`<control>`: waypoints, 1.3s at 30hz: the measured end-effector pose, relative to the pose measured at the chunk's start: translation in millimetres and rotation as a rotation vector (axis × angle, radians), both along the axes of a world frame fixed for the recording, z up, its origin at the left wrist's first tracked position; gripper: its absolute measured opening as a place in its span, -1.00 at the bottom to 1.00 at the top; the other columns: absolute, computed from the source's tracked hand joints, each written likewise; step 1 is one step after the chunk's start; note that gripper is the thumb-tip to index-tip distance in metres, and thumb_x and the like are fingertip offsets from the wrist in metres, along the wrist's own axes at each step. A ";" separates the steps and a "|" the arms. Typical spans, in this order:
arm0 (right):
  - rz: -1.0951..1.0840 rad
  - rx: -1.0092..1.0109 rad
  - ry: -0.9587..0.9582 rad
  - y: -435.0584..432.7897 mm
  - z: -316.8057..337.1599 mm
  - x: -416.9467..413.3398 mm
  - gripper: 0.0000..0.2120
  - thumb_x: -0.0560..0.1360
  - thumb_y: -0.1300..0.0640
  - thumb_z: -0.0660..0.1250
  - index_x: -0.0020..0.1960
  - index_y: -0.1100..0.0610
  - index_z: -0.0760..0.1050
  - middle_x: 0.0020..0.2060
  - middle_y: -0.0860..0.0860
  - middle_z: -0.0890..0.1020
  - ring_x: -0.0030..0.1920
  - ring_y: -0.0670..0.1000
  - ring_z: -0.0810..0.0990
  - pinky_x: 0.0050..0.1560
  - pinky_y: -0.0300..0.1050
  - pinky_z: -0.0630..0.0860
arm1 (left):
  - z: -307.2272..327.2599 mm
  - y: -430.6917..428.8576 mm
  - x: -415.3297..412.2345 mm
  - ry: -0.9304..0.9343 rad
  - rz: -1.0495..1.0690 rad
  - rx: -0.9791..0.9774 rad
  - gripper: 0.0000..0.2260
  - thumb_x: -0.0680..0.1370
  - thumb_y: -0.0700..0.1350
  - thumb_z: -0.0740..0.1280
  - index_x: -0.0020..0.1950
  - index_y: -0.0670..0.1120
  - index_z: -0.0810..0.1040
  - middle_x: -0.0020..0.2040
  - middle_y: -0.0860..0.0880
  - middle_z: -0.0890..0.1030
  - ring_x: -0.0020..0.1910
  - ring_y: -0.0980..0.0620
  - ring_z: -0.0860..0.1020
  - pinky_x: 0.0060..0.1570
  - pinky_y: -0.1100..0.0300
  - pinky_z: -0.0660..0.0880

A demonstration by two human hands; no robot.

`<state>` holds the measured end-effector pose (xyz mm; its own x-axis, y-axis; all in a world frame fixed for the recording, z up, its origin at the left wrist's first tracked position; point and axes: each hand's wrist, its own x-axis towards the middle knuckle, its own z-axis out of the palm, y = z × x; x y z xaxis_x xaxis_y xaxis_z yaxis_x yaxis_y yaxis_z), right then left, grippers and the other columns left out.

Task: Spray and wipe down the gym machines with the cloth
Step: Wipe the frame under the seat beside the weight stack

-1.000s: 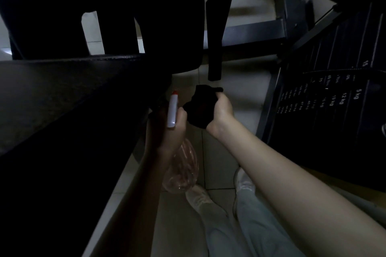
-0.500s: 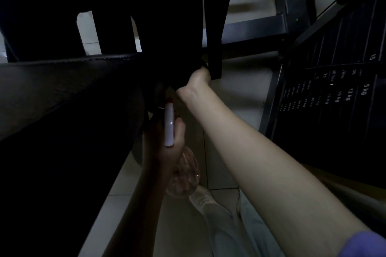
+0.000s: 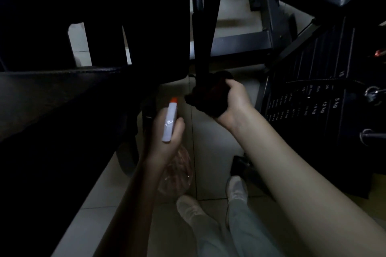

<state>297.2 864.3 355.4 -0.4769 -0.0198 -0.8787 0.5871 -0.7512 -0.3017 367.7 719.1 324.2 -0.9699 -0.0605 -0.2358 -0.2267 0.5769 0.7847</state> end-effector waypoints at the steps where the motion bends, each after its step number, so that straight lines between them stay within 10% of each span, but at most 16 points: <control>1: -0.042 0.009 -0.016 10.2 0.1 2.8 -0.65 0.64 0.05 0.02 0.29 0.20 0.39 0.16 0.21 0.52 0.06 0.20 0.52 -0.26 0.04 0.48 | -0.8 5.5 -6.0 0.016 -0.004 0.030 -0.77 0.50 0.00 0.19 -0.10 -0.16 0.46 -0.31 0.01 0.44 -0.34 0.16 0.43 -0.33 0.34 0.30; 13: -0.143 0.072 -0.046 40.3 -15.4 -7.4 -0.64 0.63 0.01 0.07 0.30 0.20 0.38 0.20 0.23 0.51 0.18 0.23 0.51 0.19 0.11 0.44 | 26.7 60.2 -87.2 0.176 0.059 -0.024 -0.75 0.60 -0.07 0.23 -0.16 -0.20 0.54 -0.34 -0.03 0.49 -0.33 0.04 0.45 -0.37 0.20 0.29; 39: -0.178 0.114 -0.065 46.2 -53.1 16.0 -0.56 0.57 -0.02 0.18 0.38 0.16 0.36 0.18 0.18 0.55 0.15 0.19 0.55 0.27 0.15 0.42 | 21.0 47.2 -29.3 0.200 -0.021 -0.020 -0.76 0.52 -0.07 0.20 -0.31 -0.13 0.39 -0.44 0.04 0.40 -0.47 0.06 0.41 -0.48 0.27 0.27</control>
